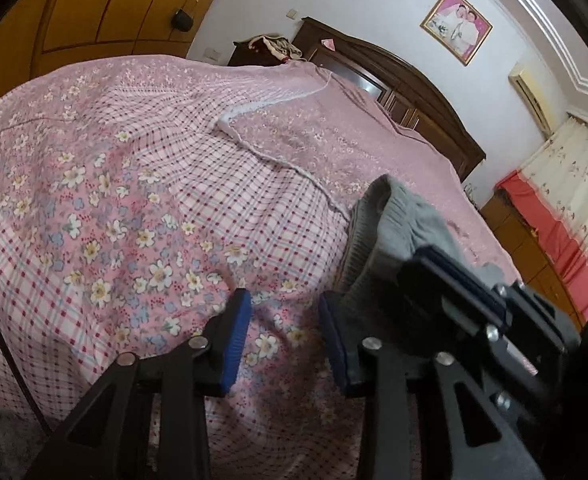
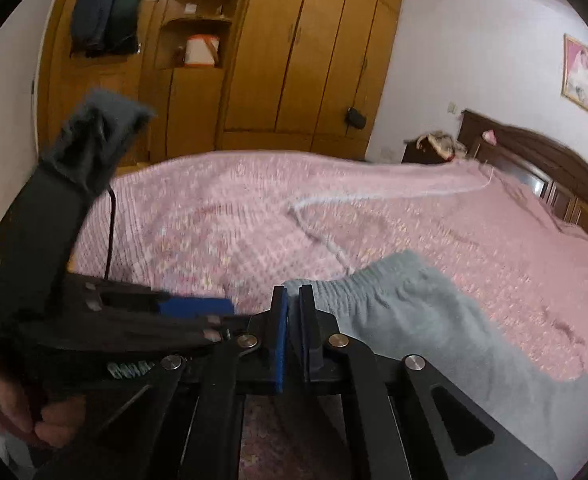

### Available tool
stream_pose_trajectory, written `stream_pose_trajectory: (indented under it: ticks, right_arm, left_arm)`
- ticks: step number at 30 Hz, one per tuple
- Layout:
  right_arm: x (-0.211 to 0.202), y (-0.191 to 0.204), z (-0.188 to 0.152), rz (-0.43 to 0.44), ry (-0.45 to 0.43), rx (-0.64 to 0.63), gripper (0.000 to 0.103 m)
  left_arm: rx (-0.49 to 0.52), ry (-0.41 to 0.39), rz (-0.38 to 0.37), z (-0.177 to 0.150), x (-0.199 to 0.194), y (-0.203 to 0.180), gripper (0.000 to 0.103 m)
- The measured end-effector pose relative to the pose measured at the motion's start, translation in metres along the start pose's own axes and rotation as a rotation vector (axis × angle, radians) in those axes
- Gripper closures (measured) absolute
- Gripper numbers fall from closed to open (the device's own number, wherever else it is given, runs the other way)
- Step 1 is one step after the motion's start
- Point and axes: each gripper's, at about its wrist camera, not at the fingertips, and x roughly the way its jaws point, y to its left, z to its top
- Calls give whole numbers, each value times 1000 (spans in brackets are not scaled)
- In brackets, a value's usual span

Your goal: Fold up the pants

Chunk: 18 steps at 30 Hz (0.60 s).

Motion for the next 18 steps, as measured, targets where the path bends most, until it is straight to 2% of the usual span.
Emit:
stream_pose_trajectory:
  ticks: [2,5,7,12,15,18]
  right_arm:
    - [4,4,-8,21,21,3,96]
    - [4,12,-15,-3,9,-26,92]
    - [-2,14,-16,9,-2,-20,79]
    - [-52,-9,-21,90,-61,155,77]
    - [-82,-42,-31,38,-44,225,77]
    - [-105,-81,-49,-81,-20,266,77]
  left_arm:
    - [-20,4,-11,1,0,4,71]
    - [-76,-4,-44,2,-5,15,73]
    - [-123,-18,-67,2,-9,24,76]
    - [-166,-86,-104,6,-26,33,77]
    - [-141,-126,-138,11,-38,25,77]
    - [-43,-133,-125,20,-43,-5,77]
